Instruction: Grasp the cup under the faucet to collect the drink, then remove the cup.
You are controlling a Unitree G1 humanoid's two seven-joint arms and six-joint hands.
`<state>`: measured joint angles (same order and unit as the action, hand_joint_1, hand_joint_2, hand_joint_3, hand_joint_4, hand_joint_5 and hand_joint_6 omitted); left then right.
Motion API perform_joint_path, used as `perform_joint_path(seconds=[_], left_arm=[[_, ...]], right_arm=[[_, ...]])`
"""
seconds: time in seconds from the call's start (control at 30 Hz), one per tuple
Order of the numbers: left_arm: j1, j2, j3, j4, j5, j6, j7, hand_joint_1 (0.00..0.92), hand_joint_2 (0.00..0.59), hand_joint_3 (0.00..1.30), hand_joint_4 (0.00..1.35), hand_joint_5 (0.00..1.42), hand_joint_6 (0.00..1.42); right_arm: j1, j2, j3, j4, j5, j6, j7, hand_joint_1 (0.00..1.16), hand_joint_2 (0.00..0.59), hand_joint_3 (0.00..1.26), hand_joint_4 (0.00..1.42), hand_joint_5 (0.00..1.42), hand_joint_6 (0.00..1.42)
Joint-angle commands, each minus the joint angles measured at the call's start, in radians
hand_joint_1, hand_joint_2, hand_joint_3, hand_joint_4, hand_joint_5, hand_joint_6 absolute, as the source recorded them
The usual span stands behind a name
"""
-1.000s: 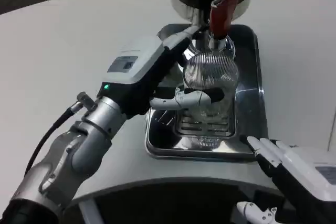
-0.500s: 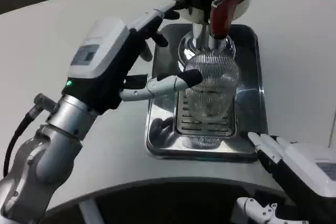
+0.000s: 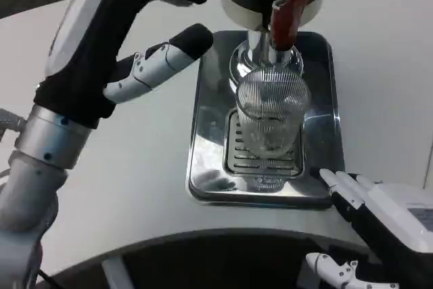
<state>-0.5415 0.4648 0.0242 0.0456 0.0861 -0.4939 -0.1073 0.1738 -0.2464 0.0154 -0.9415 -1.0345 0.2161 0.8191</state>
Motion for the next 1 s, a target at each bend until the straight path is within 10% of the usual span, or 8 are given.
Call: perform_joint_path(seconds=[0.03, 0.47, 1.0], left_arm=[[-0.030, -0.018, -0.003, -0.041, -0.142, 0.077, -0.120, 0.024, 0.122, 0.30, 0.30, 0.41, 0.38], [-0.049, -0.045, -0.007, -0.092, -0.287, 0.291, -0.318, 0.000, 0.113, 0.22, 0.19, 0.33, 0.32], [-0.140, -0.100, -0.027, -0.038, -0.259, 0.344, -0.357, 0.000, 0.113, 0.21, 0.17, 0.31, 0.30]], right_arm=[[0.018, -0.002, 0.003, -0.007, 0.004, 0.001, -0.006, 0.23, 0.410, 0.00, 0.00, 0.00, 0.00], [0.035, -0.007, -0.002, -0.023, 0.012, -0.003, -0.005, 0.23, 0.410, 0.00, 0.00, 0.00, 0.00], [0.072, -0.009, -0.012, -0.052, 0.022, -0.005, -0.005, 0.23, 0.410, 0.00, 0.00, 0.00, 0.00]])
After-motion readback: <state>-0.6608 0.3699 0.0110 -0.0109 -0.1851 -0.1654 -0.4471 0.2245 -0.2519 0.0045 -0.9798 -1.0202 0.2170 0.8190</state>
